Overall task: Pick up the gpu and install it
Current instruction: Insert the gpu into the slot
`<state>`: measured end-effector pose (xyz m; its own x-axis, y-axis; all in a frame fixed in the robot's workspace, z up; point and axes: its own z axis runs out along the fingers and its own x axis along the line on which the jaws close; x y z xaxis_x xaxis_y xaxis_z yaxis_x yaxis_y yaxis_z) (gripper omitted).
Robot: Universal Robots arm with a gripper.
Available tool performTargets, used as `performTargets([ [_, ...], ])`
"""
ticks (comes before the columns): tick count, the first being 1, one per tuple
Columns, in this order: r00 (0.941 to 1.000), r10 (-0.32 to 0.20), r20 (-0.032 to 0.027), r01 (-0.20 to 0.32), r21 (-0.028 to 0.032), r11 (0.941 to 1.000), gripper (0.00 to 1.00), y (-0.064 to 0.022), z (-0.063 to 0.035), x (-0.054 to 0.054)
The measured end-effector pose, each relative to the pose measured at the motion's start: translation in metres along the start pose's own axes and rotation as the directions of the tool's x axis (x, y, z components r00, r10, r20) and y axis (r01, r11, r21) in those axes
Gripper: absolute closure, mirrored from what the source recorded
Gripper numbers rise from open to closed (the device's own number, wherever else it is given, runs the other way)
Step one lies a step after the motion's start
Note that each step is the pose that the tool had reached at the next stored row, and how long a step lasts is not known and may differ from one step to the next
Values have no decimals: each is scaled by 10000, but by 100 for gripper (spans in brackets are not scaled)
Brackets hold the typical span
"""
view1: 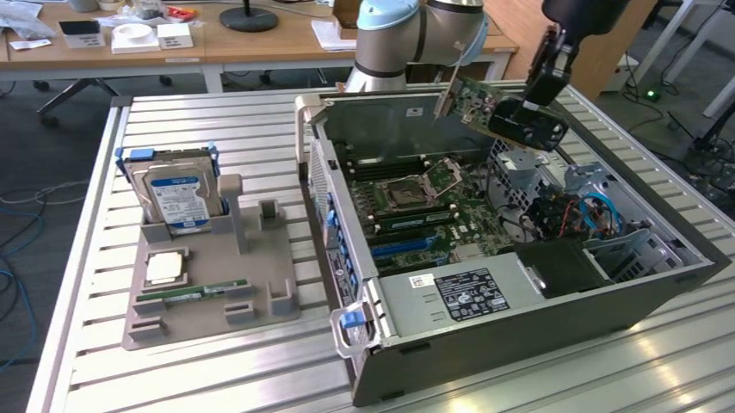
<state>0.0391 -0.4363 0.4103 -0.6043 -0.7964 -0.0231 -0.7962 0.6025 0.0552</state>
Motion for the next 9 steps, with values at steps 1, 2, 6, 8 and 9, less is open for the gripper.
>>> performTargets([
  [1, 9999, -113, -6, 113, -3, 9999, 73, 0, 0, 0],
  [2, 9997, -226, -12, 226, -6, 9997, 73, 0, 0, 0],
  [6, 9977, -677, -36, 677, -17, 9977, 73, 0, 0, 0],
  [8, 9959, -905, -49, 905, -24, 9959, 73, 1, 0, 0],
  [9, 9948, -1012, -55, 1012, -26, 9949, 73, 1, 0, -1],
])
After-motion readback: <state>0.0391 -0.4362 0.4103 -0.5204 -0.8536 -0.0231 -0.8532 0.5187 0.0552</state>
